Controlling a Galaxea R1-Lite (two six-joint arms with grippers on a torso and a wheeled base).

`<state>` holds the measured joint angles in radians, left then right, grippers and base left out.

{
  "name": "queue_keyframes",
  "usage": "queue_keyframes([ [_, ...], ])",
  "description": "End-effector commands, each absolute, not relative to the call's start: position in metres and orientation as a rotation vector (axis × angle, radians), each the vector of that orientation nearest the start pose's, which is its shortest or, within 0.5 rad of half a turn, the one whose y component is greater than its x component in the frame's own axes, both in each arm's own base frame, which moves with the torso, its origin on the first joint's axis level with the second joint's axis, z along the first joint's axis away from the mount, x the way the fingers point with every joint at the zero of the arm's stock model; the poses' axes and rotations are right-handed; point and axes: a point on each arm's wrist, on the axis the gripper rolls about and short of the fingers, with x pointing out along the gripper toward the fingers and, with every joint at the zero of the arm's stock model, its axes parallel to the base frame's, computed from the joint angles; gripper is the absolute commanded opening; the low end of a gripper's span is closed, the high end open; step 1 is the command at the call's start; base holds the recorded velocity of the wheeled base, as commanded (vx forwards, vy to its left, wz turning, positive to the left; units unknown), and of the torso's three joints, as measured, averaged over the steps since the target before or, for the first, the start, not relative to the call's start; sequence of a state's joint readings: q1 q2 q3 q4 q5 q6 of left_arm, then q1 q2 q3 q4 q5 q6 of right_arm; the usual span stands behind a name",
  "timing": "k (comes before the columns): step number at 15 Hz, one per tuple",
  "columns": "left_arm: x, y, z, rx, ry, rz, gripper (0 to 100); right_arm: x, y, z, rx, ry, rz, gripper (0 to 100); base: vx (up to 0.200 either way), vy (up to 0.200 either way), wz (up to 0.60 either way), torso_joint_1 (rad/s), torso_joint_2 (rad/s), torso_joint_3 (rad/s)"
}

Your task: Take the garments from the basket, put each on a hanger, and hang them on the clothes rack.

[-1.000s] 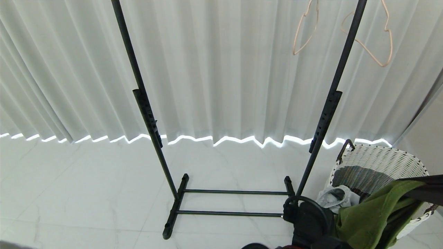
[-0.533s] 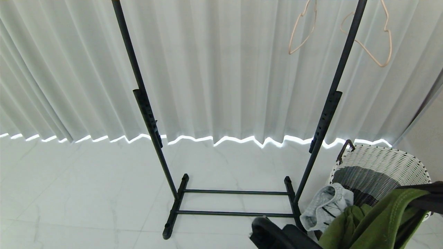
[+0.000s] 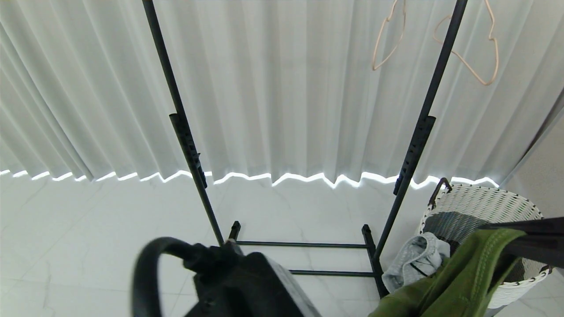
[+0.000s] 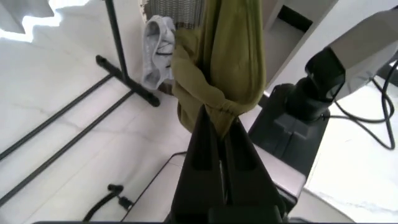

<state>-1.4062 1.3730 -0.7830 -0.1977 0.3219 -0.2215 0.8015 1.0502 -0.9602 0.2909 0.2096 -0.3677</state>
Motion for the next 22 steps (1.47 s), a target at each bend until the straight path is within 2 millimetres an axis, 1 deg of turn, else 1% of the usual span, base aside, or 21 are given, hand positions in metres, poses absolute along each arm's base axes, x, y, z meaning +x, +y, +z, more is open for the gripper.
queue_keyframes([
  [1, 0.041, -0.186, 0.24, 0.076, 0.348, -1.02, 0, 0.1, 0.111, 0.28, -0.436, 0.195, 1.062, 0, 0.0, 0.0, 0.0, 0.0, 0.0, 0.0],
  [3, 0.046, -0.168, 0.255, 0.064, 0.342, -0.976, 0, 0.112, 0.123, 0.287, -0.399, 0.137, 1.047, 0, 0.0, 0.0, 0.0, 0.0, 0.0, 0.0],
  [4, 0.055, -0.16, 0.262, 0.041, 0.331, -0.914, 0, 0.116, 0.127, 0.291, -0.382, 0.12, 1.042, 0, 0.0, 0.0, 0.0, 0.0, 0.0, 0.0],
  [6, 0.071, -0.149, 0.268, 0.013, 0.308, -0.797, 0, 0.117, 0.129, 0.293, -0.378, 0.114, 1.036, 0, 0.0, 0.0, 0.0, 0.0, 0.0, 0.0],
  [7, 0.083, -0.14, 0.271, 0.033, 0.273, -0.681, 0, 0.117, 0.129, 0.294, -0.375, 0.111, 1.034, 0, 0.0, 0.0, 0.0, 0.0, 0.0, 0.0],
  [8, 0.091, -0.13, 0.279, 0.071, 0.22, -0.572, 0, 0.118, 0.129, 0.298, -0.37, 0.092, 1.03, 0, 0.0, 0.0, 0.0, 0.0, 0.0, 0.0],
  [10, 0.102, -0.116, 0.304, 0.06, 0.137, -0.467, 0, 0.123, 0.133, 0.31, -0.362, 0.068, 0.986, 0, 0.0, 0.0, 0.0, 0.0, 0.0, 0.0],
  [11, 0.106, -0.113, 0.315, 0.057, 0.102, -0.426, 0, 0.128, 0.137, 0.316, -0.35, 0.058, 0.957, 0, 0.0, 0.0, 0.0, 0.0, 0.0, 0.0],
  [12, 0.109, -0.111, 0.328, 0.075, 0.061, -0.398, 0, 0.132, 0.14, 0.323, -0.329, 0.037, 0.927, 0, 0.0, 0.0, 0.0, 0.0, 0.0, 0.0],
  [13, 0.111, -0.113, 0.336, 0.106, 0.034, -0.379, 0, 0.136, 0.143, 0.33, -0.317, 0.006, 0.887, 0, 0.0, 0.0, 0.0, 0.0, 0.0, 0.0],
  [14, 0.114, -0.115, 0.341, 0.131, 0.022, -0.348, 0, 0.14, 0.146, 0.338, -0.308, -0.02, 0.846, 0, 0.0, 0.0, 0.0, 0.0, 0.0, 0.0],
  [15, 0.117, -0.119, 0.339, 0.149, 0.029, -0.331, 0, 0.142, 0.147, 0.345, -0.302, -0.039, 0.812, 0, 0.0, 0.0, 0.0, 0.0, 0.0, 0.0],
  [17, 0.116, -0.126, 0.328, 0.181, 0.06, -0.355, 0, 0.142, 0.146, 0.354, -0.294, -0.063, 0.792, 0, 0.0, 0.0, 0.0, 0.0, 0.0, 0.0],
  [19, 0.114, -0.128, 0.33, 0.208, 0.046, -0.373, 0, 0.14, 0.144, 0.364, -0.281, -0.093, 0.784, 0, 0.0, 0.0, 0.0, 0.0, 0.0, 0.0],
  [22, 0.112, -0.124, 0.343, 0.216, -0.001, -0.369, 0, 0.133, 0.136, 0.378, -0.277, -0.109, 0.767, 0, 0.0, 0.0, 0.0, 0.0, 0.0, 0.0],
])
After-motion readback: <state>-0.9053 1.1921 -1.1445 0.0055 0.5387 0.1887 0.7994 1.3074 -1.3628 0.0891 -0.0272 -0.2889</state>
